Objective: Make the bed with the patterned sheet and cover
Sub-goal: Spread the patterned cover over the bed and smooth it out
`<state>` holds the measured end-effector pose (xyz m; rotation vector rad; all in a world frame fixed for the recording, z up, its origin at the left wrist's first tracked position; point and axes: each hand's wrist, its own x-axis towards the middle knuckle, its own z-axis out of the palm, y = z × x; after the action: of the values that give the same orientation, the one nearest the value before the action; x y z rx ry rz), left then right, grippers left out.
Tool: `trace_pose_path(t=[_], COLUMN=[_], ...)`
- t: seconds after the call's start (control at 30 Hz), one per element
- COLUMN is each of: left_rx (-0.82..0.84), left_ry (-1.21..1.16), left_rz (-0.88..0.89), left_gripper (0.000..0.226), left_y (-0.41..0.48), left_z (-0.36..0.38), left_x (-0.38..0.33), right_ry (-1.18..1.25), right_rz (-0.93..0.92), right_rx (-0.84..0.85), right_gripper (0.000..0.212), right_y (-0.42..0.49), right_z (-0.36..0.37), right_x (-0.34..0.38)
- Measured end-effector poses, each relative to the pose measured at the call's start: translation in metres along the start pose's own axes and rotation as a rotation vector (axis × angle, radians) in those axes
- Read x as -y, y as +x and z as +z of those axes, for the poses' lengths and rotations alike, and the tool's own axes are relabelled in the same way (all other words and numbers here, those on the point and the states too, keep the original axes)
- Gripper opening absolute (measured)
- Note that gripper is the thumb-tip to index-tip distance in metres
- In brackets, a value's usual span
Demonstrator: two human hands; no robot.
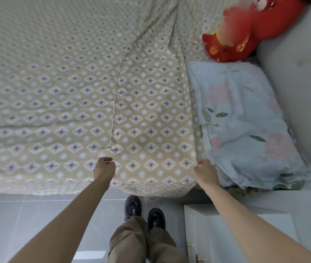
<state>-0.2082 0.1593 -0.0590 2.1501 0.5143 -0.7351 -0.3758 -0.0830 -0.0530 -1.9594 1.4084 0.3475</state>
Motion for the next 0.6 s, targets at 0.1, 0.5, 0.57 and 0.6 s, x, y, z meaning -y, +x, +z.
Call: trace_pose_path(t=[0.1,0.5,0.57,0.6], left_rx=[0.018,0.053,0.063,0.069], left_ry=[-0.056,-0.296,-0.302,-0.302], left_rz=[0.057,0.279,0.304,0.314], left_gripper=[0.028,0.027,0.028,0.028], left_y=[-0.022,-0.095,-0.1,-0.102], left_z=[-0.019,-0.1,-0.113,-0.121], left_x=[-0.034,-0.179,-0.203,-0.213], right_ry=[-0.011,0.006,-0.007,-0.014], right_rz=[-0.093,-0.337,-0.373,-0.385], right_rx=[0.007,-0.021,-0.033,-0.029], right_gripper=[0.029,0.022,0.021,0.02], right_y=[-0.015,-0.065,-0.069,-0.073], right_z=[-0.034,-0.163,-0.176,-0.18], right_x=[0.03,0.151,0.17,0.178])
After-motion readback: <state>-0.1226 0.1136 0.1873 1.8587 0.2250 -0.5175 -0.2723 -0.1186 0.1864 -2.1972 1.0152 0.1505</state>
